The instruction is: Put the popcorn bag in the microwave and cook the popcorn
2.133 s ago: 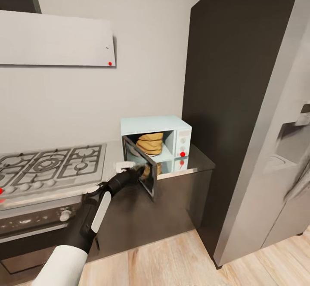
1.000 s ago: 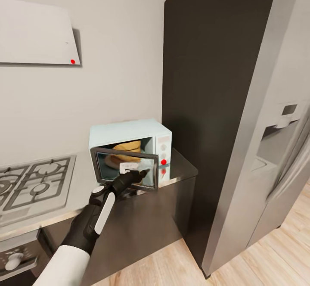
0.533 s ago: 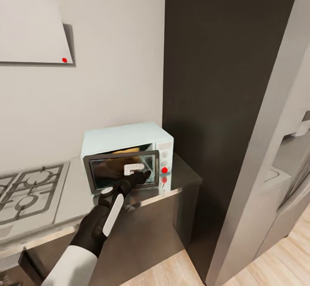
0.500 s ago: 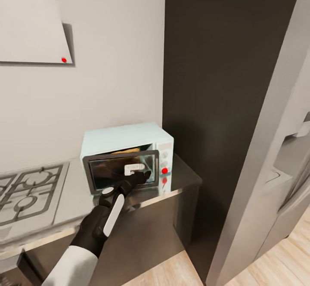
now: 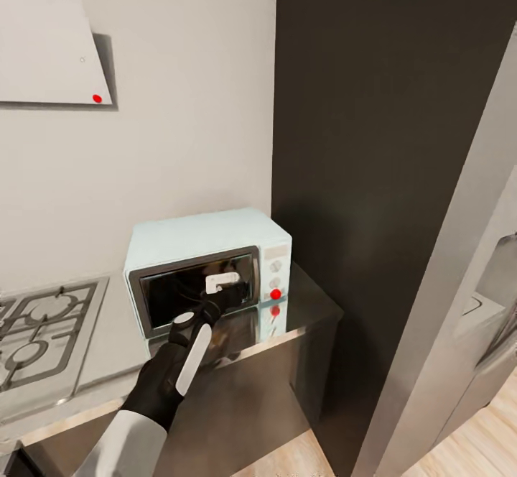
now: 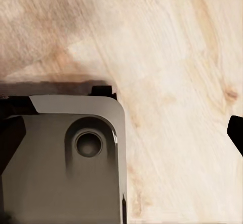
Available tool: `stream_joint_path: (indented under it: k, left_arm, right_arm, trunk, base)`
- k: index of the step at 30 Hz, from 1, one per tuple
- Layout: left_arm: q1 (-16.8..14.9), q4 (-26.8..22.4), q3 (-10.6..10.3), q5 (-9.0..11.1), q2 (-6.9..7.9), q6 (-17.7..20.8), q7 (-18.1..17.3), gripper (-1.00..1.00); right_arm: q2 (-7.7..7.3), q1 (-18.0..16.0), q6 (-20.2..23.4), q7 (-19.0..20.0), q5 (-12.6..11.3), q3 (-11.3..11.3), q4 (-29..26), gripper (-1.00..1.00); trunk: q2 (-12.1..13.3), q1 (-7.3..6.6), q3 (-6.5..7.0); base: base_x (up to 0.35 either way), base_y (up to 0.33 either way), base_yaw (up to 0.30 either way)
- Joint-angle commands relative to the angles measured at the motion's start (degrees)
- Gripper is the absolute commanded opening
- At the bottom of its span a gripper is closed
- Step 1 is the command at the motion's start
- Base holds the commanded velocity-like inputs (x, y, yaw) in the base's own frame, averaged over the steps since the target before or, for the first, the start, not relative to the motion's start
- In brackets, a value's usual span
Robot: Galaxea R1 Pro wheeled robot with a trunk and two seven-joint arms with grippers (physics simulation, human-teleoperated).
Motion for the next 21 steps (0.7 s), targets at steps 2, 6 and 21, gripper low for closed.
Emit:
stream_joint_path:
  k: [2, 6, 21]
  left_arm:
    - [-0.18, -2.59, 0.01, 0.08, 0.1, 0.23, 0.5, 1.0]
    - [-0.18, -2.99, -0.22, 0.2, 0.04, 0.44, 0.46, 1.0]
    - [-0.18, -3.09, -2.29, 0.12, 0.03, 0.45, 0.54, 1.0]
  right_arm:
    - [-0.04, -0.07, -0.33, 0.12, 0.43, -0.49, 0.17, 1.0]
    - [-0.05, -0.07, -0.33, 0.12, 0.43, -0.49, 0.17, 1.0]
    - [0.01, -0.07, -0.2, 0.12, 0.43, -0.5, 0.17, 1.0]
  trunk:
    - [-0.07, -0.01, -0.07]
    - [-0.07, -0.01, -0.07]
    - [-0.07, -0.01, -0.07]
  base:
    - [-0.283, 0.0, 0.0]
    - [-0.325, 0.0, 0.0]
    - [-0.336, 0.0, 0.0]
